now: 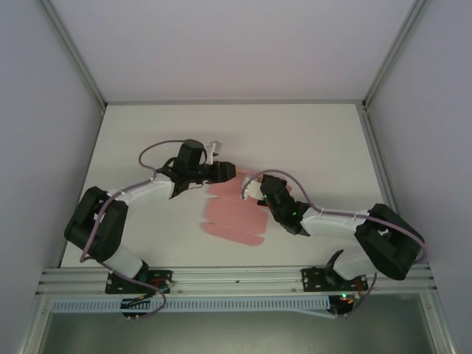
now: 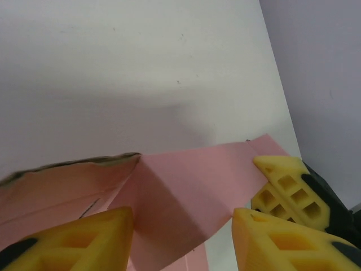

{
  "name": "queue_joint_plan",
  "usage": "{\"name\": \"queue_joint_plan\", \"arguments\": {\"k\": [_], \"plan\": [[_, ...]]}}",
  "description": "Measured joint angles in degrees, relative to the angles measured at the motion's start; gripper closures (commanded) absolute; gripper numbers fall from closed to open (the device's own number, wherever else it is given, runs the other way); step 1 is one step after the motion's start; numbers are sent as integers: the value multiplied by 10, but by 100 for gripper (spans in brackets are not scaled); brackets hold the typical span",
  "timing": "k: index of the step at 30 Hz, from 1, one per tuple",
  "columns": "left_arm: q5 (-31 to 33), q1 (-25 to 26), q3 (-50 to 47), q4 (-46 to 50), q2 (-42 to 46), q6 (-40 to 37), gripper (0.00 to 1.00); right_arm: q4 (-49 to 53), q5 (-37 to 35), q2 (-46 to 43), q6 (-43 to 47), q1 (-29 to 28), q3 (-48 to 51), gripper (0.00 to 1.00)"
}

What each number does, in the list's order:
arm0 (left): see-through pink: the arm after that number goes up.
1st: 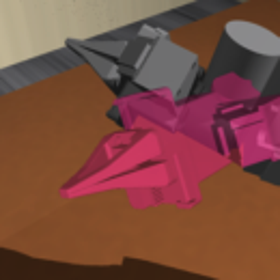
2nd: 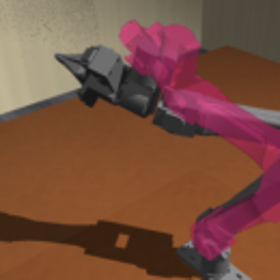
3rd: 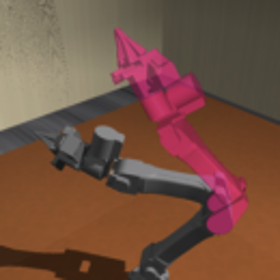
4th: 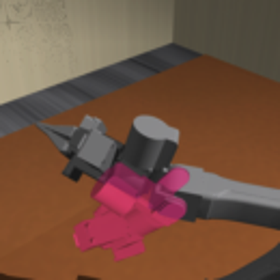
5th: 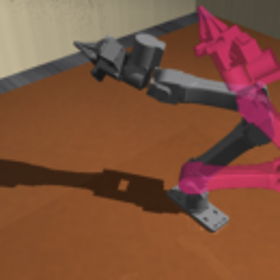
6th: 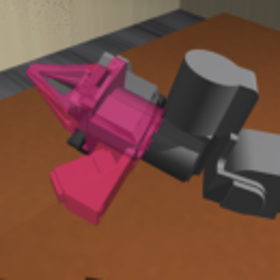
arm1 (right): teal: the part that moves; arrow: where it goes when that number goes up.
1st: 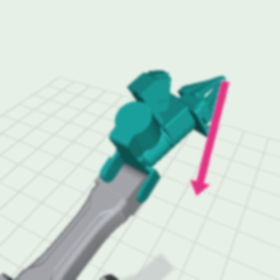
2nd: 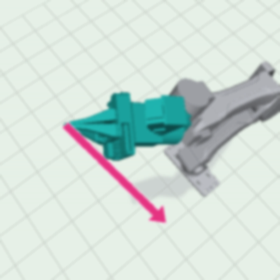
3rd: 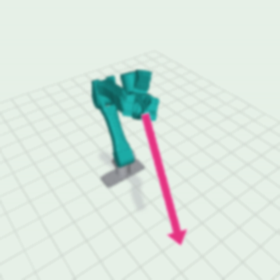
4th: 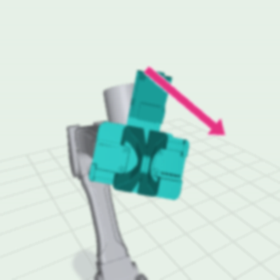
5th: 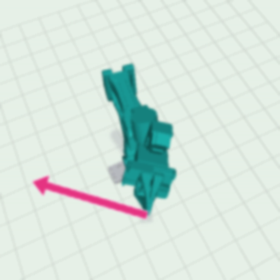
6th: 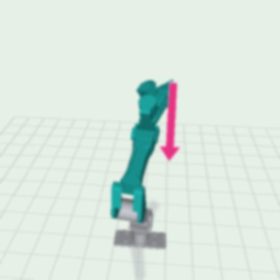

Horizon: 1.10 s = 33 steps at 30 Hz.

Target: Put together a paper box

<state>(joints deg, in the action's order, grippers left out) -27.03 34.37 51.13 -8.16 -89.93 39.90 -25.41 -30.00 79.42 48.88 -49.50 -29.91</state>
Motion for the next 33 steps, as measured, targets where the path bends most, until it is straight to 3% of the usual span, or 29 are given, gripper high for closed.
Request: {"name": "queue_joint_plan", "arguments": {"k": [11,17,23,27,28,31,32,33], "plan": [[-9,9,-17,-139,-17,78,68,4,1,-7,-24,0,0,100],[-23,9,-43,-231,-42,126,68,17,-5,-7,-34,0,0,100],[-21,9,-55,-259,-42,138,66,18,-5,-8,-45,0,0,100],[-22,9,-56,-248,-36,122,54,18,-5,-8,-50,-1,0,100],[-21,9,-56,-234,-29,111,46,18,-4,-8,-50,-1,0,100],[-8,10,-55,-157,13,60,9,19,1,-9,-50,-2,0,100],[2,11,-55,-131,31,44,0,21,4,-11,-50,0,0,100],[16,11,-55,-104,53,29,0,22,8,-15,-50,3,1,100]]}}
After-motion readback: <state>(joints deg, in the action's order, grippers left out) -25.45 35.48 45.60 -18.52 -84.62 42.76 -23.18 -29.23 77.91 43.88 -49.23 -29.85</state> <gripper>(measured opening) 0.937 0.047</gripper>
